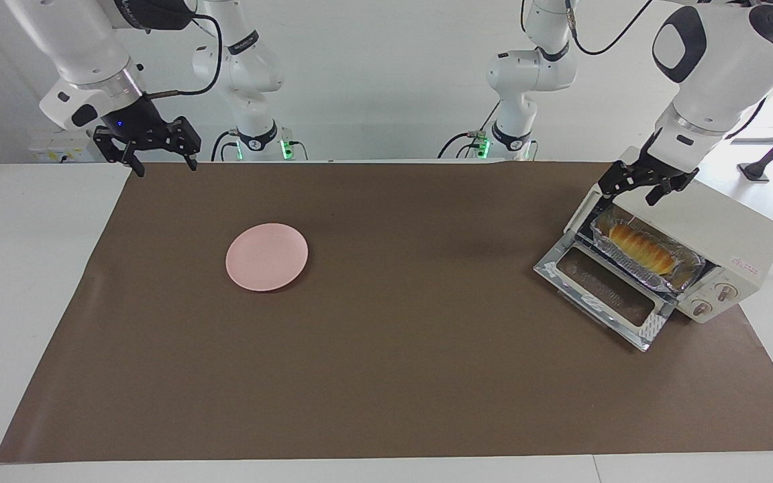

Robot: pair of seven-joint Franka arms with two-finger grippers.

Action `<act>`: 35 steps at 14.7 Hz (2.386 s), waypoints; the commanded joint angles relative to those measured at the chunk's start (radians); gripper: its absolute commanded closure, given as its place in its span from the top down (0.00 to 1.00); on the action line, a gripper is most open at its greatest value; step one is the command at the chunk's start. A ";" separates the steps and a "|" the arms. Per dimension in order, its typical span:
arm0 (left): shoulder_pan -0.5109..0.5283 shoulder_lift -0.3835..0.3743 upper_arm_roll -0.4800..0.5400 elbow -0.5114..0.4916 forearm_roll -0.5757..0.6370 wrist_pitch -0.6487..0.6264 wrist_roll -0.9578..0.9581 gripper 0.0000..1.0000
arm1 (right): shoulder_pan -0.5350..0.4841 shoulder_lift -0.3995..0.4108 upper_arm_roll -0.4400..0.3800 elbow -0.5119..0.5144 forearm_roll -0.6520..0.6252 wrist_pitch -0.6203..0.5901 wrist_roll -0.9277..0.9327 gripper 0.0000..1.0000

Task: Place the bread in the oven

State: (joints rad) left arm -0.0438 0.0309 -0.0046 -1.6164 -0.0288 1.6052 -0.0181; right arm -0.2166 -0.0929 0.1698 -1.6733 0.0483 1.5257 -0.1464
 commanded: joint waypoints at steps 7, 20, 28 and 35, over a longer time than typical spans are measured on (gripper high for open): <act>0.022 -0.016 -0.035 0.003 -0.003 -0.074 0.012 1.00 | -0.009 -0.007 0.007 0.003 -0.013 -0.018 -0.018 1.00; 0.051 -0.017 -0.071 -0.005 0.010 -0.070 0.003 1.00 | -0.009 -0.007 0.007 0.003 -0.013 -0.018 -0.018 1.00; 0.059 -0.014 -0.072 0.001 0.009 -0.061 0.003 1.00 | -0.009 -0.007 0.007 0.003 -0.013 -0.018 -0.018 1.00; 0.051 -0.014 -0.072 -0.005 0.009 0.002 0.003 1.00 | -0.009 -0.007 0.007 0.003 -0.014 -0.018 -0.018 1.00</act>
State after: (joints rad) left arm 0.0048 0.0288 -0.0717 -1.6132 -0.0262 1.5948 -0.0181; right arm -0.2166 -0.0930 0.1698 -1.6733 0.0483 1.5257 -0.1464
